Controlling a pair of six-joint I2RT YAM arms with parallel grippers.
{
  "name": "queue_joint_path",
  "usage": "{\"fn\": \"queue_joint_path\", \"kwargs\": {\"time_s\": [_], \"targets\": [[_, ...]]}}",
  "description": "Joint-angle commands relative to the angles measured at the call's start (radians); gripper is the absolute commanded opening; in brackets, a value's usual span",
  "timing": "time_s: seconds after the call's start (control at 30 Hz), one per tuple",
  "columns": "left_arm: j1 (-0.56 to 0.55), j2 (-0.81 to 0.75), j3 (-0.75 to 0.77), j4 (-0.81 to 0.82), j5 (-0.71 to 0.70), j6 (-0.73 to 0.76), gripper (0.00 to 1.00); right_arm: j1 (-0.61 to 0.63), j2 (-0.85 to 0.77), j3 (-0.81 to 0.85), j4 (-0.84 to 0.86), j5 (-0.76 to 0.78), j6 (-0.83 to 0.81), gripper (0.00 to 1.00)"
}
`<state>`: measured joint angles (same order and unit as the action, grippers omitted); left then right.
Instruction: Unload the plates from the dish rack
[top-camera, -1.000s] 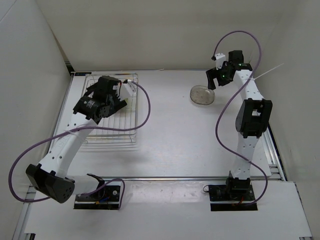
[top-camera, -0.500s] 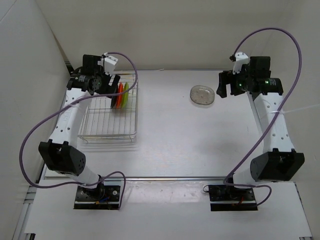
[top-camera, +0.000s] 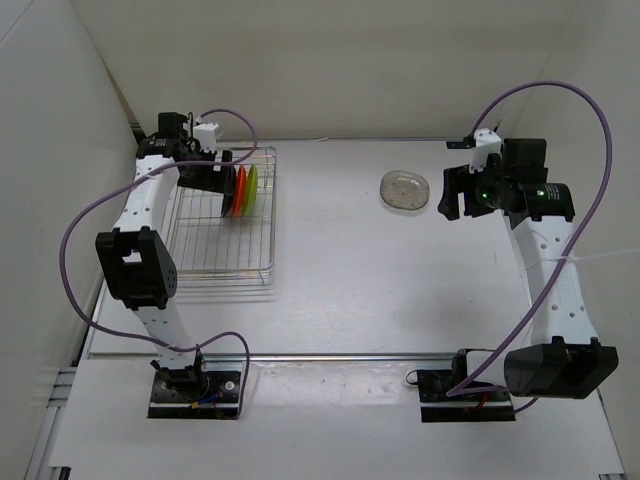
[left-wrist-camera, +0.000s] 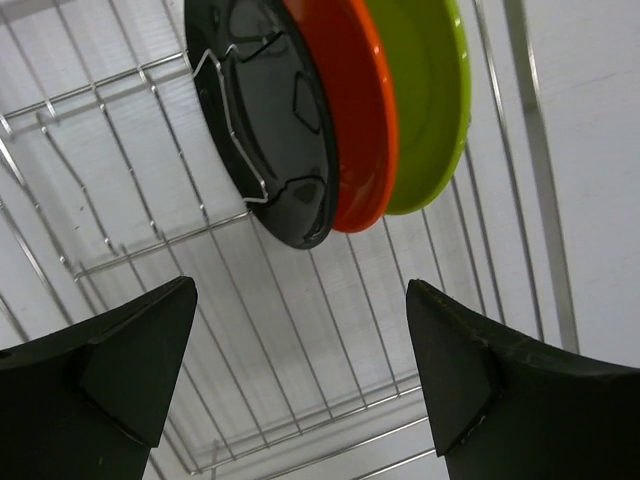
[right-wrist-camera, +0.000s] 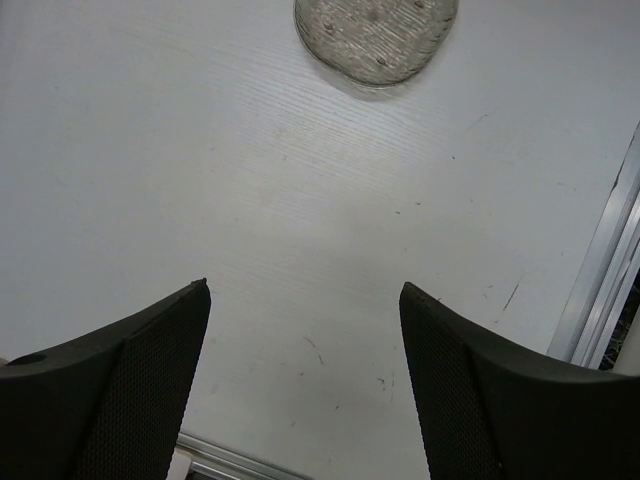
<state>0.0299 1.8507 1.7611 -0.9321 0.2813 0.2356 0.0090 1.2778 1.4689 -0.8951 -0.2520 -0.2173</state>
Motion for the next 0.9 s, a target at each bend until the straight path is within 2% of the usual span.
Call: {"fn": "queue_joint_path", "kwargs": {"time_s": [0.0, 0.23, 0.33, 0.5, 0.53, 0.7, 0.87], "targets": [[0.005, -0.002, 0.067, 0.029, 0.101, -0.031, 0.96, 0.003, -0.031, -0.018, 0.027, 0.010, 0.010, 0.79], [0.005, 0.039, 0.080, 0.062, 0.121, -0.062, 0.94, 0.003, -0.031, -0.018, 0.027, -0.009, 0.010, 0.79], [0.005, 0.048, 0.070, 0.073, 0.110, -0.071, 0.88, 0.003, -0.031, -0.009, 0.027, -0.018, 0.010, 0.79], [0.005, 0.058, 0.070, 0.095, 0.110, -0.081, 0.87, 0.003, -0.040, -0.009, 0.027, -0.027, 0.010, 0.79], [0.005, 0.058, 0.070, 0.105, 0.101, -0.090, 0.83, 0.003, -0.040, -0.009, 0.027, -0.036, 0.010, 0.79], [0.005, 0.076, 0.060, 0.124, 0.081, -0.090, 0.83, 0.003, -0.040, -0.009, 0.018, -0.036, 0.001, 0.79], [-0.004, 0.076, 0.017, 0.171, 0.062, -0.099, 0.74, 0.003, -0.049, -0.009, 0.018, -0.046, 0.001, 0.79]]}}
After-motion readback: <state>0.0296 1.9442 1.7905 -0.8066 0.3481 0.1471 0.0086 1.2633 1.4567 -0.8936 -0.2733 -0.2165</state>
